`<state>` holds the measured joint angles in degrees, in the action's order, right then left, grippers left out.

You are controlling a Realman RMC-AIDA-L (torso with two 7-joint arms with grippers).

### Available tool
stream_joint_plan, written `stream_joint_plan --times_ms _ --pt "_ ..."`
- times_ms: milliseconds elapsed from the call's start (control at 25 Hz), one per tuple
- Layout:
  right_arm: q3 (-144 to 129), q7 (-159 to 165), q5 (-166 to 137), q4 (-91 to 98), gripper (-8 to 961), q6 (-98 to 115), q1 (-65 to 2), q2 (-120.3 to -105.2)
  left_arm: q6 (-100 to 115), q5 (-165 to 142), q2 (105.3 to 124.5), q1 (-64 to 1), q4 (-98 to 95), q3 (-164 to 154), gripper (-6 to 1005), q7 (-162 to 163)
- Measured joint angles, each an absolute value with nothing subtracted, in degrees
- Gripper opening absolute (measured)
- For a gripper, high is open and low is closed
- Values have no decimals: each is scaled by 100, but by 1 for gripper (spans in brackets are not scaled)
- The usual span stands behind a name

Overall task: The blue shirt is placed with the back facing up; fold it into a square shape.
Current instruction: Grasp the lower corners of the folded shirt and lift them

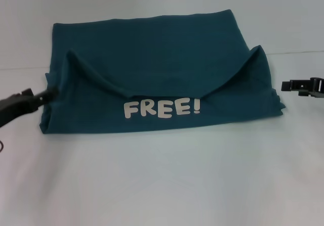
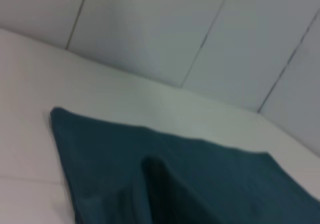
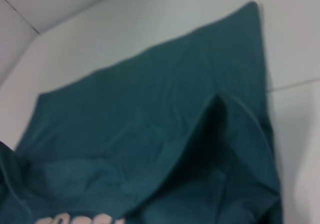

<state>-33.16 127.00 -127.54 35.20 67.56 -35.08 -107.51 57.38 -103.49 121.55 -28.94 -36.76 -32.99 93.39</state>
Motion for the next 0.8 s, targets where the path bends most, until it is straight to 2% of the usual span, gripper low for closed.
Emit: stream_joint_plan --times_ms 160,360,800 --pt "-3321 12895 -13063 3557 734 6664 -3567 -10758 5755 -10748 12156 -2888 -3680 -3300 901 9389" --pt "-3332 12910 -13288 3505 735 6302 -3663 -10847 5758 -10913 12163 -2868 -3683 -3293 902 9406" --pt "-3558 12923 -13785 3350 734 5523 -4004 -11265 5737 -10949 12164 -2885 -3692 -3300 902 9411"
